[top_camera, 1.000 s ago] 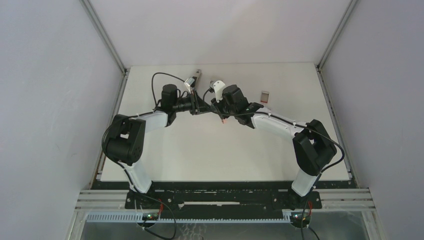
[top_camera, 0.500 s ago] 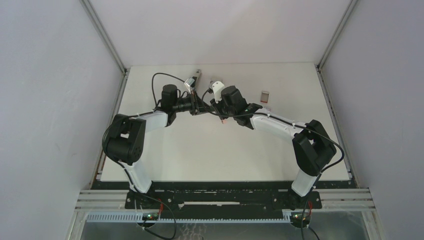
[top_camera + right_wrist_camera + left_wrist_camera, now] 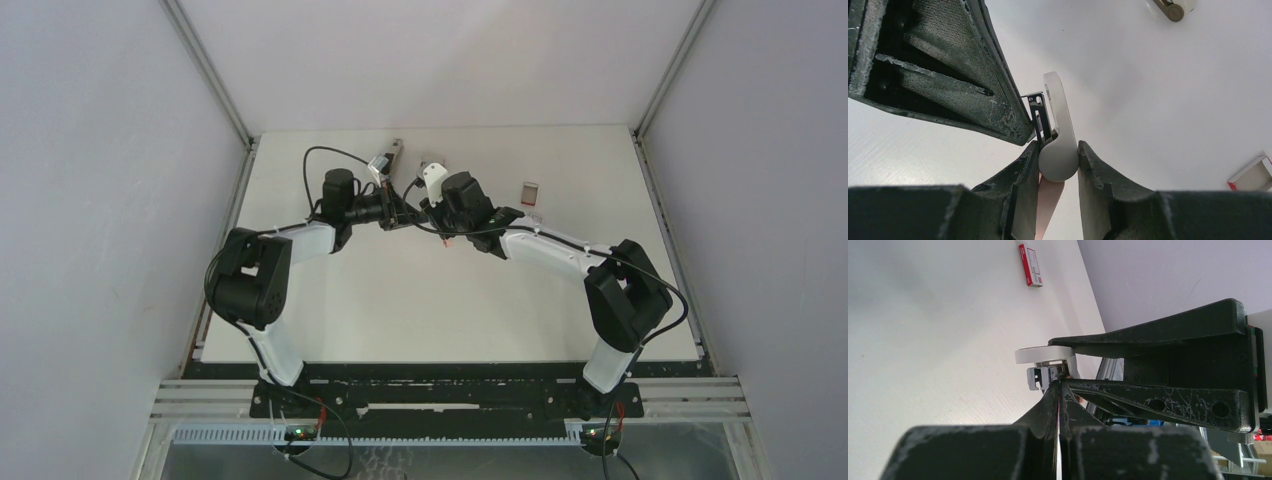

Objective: Unload the staples from the stapler
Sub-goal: Unload the staple at the center of the board.

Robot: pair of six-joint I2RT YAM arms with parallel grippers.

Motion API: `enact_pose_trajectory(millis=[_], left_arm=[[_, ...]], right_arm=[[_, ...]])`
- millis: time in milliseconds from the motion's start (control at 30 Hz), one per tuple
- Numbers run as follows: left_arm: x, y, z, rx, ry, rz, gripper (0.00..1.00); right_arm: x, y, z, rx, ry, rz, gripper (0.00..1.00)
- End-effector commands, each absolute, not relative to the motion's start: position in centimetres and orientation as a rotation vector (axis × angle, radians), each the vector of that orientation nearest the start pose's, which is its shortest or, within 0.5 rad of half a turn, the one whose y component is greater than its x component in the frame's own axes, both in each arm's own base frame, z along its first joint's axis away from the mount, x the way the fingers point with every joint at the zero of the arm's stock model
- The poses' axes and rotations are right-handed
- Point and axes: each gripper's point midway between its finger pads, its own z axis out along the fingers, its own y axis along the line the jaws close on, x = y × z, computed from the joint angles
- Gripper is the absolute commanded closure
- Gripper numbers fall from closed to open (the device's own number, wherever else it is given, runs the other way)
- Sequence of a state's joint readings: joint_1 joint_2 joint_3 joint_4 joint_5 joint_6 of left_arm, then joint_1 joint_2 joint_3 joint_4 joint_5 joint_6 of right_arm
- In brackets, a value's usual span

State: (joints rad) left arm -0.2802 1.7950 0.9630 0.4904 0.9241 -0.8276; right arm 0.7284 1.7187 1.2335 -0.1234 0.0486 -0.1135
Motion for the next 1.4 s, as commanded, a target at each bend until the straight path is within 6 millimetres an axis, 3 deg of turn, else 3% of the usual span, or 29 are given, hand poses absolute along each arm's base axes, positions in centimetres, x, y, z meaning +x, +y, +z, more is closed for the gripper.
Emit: enact_pose_trajectory(millis=[0,700,933,1067,1367], left_arm=[[36.9,-26.8,15.4,0.128,2.084,-1.587,1.00],[36.0,-26.9,15.7,0.156,2.057,-1.667,1.00],[35.5,-27.5,15.3,0.167,2.069,-1.698,1.00],[35.4,-27.7,15.5,0.176,2.060,-1.716,1.00],[34.9,-27.8,15.2,0.191,2.068,-1.736,1.00]], right_arm=[[37.7,32.5,15.7,-0.863,1.939,0.315,0.84],[39.8,30.0,15.9,-0.744,1.989,0.367,0.83],[40.9,28.3,15.8,-0.710,2.004,0.322,0.83],[41.0,27.3,14.8,-0.718,2.043,0.320,0.83],[39.6,26.3,10.3,-0.839,2.130,0.360,0.83]])
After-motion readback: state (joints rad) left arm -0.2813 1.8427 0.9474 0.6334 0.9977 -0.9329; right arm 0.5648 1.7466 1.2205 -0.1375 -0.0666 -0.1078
